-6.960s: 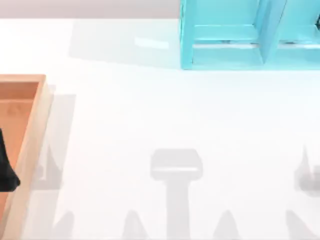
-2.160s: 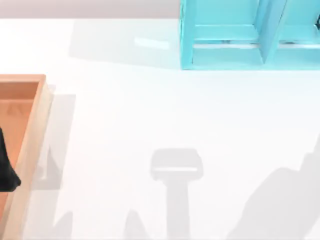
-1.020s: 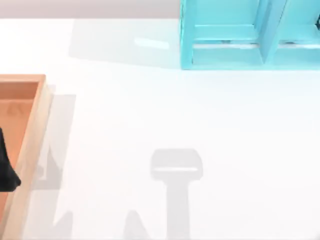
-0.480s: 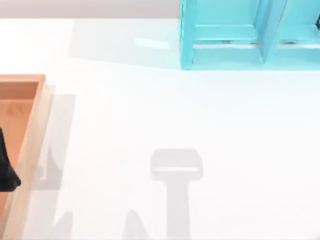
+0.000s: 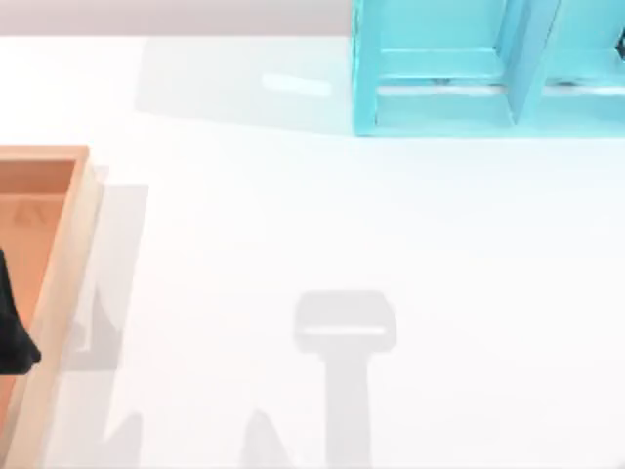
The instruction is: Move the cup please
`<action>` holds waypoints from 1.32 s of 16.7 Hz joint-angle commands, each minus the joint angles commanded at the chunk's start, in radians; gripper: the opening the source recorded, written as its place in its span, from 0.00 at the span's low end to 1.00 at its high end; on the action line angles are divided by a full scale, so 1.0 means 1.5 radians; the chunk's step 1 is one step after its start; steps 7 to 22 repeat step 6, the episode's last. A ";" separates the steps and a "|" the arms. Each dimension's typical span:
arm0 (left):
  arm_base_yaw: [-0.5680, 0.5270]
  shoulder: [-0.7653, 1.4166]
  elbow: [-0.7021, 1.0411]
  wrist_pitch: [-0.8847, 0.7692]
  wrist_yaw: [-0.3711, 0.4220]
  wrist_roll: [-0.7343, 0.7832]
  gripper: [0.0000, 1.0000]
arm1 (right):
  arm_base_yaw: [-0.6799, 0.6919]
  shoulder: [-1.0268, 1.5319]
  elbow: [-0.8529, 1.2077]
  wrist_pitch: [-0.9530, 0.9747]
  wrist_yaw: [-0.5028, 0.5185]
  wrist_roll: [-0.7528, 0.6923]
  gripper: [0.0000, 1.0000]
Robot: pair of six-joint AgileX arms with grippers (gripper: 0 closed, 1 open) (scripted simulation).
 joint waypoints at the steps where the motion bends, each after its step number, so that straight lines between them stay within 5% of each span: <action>1: 0.000 0.000 0.000 0.000 0.000 0.000 1.00 | 0.000 0.000 0.000 0.000 0.000 0.000 1.00; 22: 0.000 0.000 0.000 0.000 0.000 0.000 1.00 | 0.000 0.000 0.000 0.000 0.000 0.000 1.00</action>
